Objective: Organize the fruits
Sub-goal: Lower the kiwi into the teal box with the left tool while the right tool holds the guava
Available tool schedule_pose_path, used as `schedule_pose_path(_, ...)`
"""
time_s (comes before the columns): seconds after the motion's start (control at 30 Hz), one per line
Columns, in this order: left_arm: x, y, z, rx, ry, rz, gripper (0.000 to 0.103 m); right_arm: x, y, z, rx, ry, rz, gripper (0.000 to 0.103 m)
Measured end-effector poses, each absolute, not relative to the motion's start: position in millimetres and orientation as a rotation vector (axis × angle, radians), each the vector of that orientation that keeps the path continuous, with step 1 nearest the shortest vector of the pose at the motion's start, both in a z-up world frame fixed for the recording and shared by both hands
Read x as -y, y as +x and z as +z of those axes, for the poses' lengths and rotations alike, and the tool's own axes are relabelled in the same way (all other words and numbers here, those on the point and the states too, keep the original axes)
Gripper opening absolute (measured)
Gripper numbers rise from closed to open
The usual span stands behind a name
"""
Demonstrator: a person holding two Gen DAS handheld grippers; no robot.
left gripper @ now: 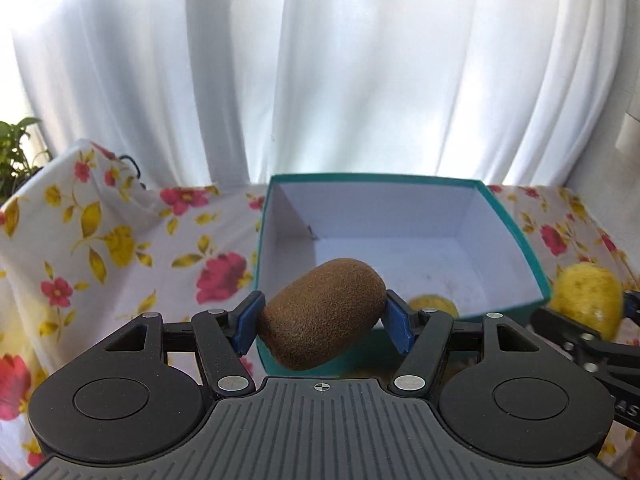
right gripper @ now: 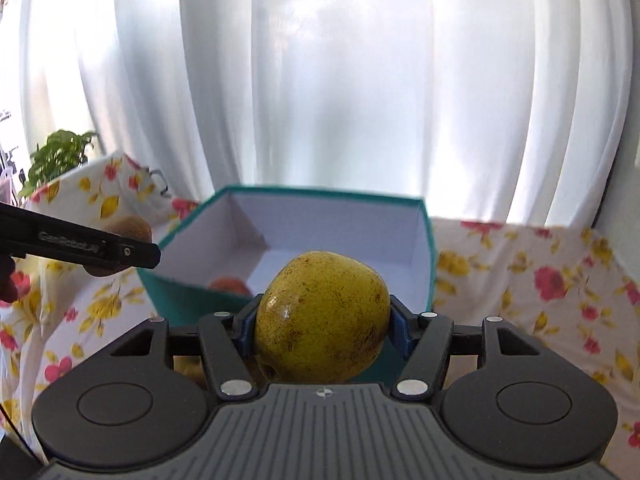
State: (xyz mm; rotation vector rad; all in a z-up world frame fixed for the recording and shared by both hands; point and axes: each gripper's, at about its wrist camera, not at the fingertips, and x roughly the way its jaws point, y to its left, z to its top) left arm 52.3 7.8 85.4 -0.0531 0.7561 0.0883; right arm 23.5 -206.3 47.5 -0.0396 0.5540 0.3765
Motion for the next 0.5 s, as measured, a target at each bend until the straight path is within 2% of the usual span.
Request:
schedule_pose_path(0.23, 2, 82, 81, -0.778, -0.032, 0.132, 0.069, 214, 41, 65, -0.502, -0.03, 0.346, 0.061)
schedule_pose_path(0.5, 17, 103, 64, -0.816, -0.002, 0.138, 0.069, 220, 48, 55, -0.524, -0.029, 0.315, 0.061)
